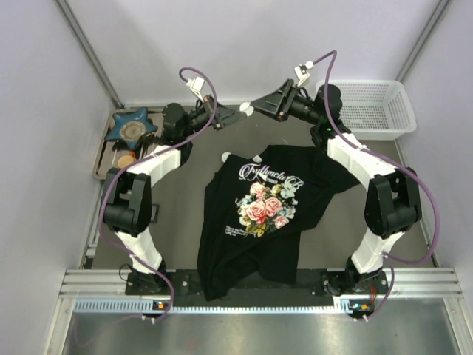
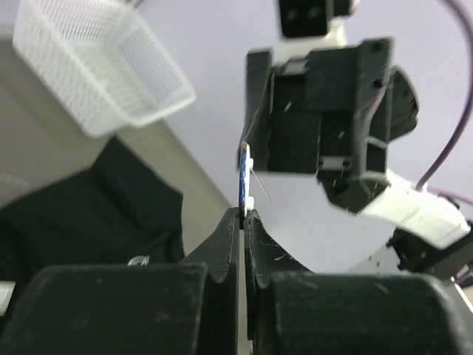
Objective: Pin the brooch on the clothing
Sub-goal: Open the brooch.
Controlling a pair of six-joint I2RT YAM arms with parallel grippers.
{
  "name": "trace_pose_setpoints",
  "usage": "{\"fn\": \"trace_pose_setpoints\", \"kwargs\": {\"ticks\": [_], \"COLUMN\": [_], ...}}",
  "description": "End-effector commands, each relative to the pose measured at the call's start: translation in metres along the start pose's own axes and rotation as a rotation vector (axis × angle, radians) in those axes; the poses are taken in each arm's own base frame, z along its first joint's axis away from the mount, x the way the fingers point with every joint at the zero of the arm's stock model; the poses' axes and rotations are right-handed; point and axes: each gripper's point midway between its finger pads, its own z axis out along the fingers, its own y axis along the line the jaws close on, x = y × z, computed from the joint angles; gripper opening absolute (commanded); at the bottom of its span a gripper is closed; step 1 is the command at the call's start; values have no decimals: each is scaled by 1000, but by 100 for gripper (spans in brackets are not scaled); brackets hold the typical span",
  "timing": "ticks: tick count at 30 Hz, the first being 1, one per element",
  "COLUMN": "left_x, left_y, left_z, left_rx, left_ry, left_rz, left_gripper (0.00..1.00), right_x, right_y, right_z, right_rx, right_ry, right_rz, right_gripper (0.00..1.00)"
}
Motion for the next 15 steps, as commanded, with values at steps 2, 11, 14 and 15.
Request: {"fn": "trace_pose_setpoints", "kwargs": {"ticks": [2, 11, 14, 15], "left_x": [14, 102, 105, 106], "left_y": [-4, 22, 17, 15], "left_z": [-33, -93, -97, -96], "left_rx": [-40, -213, -199, -192], "left_ry": [269, 911, 948, 956], "left_rz": [193, 516, 548, 569], "left_gripper": [0, 0, 0, 0], "right_x": [3, 61, 75, 84], "right_y": [12, -4, -3, -1], "right_z": [-39, -55, -55, -53], "right_rx": [-144, -202, -235, -246], "right_ry": [187, 427, 451, 465], "right_rz": [-356, -691, -718, -711], "right_gripper": [81, 60, 49, 47]}}
